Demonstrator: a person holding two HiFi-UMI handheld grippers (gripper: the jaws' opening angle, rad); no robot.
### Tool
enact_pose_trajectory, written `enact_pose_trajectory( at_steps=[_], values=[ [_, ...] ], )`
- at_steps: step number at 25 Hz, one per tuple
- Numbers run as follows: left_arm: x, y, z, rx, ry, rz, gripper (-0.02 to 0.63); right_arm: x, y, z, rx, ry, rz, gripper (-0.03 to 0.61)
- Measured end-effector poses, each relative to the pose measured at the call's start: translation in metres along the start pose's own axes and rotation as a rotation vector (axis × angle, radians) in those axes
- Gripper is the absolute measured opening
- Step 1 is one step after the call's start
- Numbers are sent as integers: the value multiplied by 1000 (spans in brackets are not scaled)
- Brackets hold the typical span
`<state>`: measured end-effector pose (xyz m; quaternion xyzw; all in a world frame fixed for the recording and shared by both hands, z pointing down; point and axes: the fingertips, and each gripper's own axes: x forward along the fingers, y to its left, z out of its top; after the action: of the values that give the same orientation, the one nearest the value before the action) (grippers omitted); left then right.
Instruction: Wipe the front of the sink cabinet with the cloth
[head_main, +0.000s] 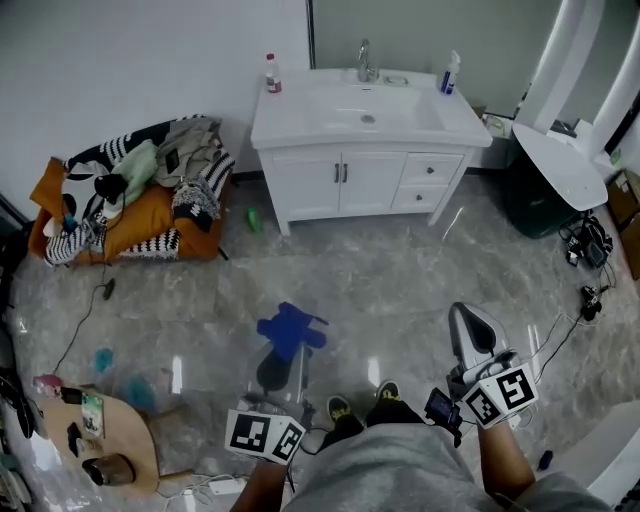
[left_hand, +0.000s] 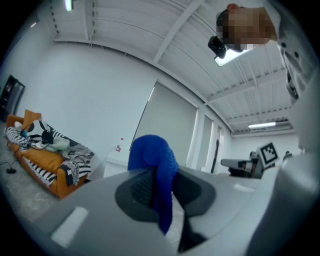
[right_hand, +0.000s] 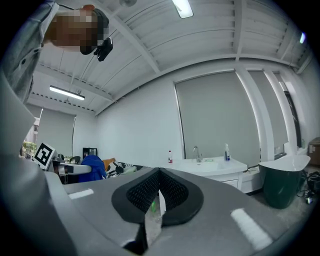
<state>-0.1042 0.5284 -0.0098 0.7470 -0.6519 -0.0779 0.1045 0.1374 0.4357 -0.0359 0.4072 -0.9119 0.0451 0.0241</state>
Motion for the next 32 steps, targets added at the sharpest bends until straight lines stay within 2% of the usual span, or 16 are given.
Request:
enact_pose_trajectory(
  at_steps=[2, 7, 11, 15, 22, 27, 32],
  values=[
    [0, 4, 4, -24, -17, 5, 66, 3, 4, 0, 3, -2, 0, -2],
    [14, 6, 10, -21, -41, -23, 66, 18, 7, -3, 8, -18, 6, -2],
    [33, 9, 11, 2, -54, -46, 66, 34, 0, -4, 10, -41, 5, 0],
    [58, 21, 14, 19, -42, -33, 66, 62, -16, -8, 38, -49, 3, -1],
    [141, 45, 16, 40, -10, -3, 66, 142, -64, -11, 31, -31, 34, 0],
    [214, 59, 21, 49, 22, 29, 66, 209, -106, 0, 39, -25, 74, 0],
    [282, 65, 27, 33, 46, 40, 66, 256, -144, 11, 6, -19, 109, 0]
  ],
)
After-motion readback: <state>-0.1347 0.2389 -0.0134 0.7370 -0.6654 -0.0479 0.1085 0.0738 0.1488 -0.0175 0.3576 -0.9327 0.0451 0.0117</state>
